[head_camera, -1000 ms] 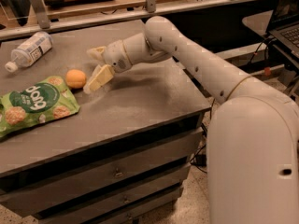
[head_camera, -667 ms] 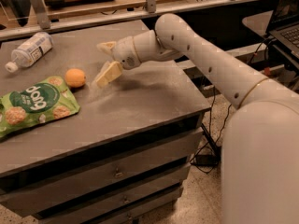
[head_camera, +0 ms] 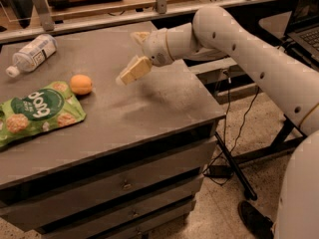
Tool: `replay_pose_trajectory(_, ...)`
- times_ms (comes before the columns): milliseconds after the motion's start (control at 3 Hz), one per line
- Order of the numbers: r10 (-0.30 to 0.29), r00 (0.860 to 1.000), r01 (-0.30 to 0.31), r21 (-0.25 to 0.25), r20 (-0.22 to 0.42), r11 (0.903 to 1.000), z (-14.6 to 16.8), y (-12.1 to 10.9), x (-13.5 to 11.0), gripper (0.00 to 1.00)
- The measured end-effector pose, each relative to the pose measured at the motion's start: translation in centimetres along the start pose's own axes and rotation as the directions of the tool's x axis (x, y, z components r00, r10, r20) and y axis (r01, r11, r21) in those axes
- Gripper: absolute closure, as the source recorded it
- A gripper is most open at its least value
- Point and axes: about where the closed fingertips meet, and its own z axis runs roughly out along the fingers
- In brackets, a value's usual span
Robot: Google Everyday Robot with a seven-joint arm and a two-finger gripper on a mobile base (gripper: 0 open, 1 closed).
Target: Move orange near green rice chip bag
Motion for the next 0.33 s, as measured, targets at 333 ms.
replay_pose_trajectory(333,0.000,1.000,0.000,0.000,0.000,1.0000,0.02,0.01,0.00,0.00)
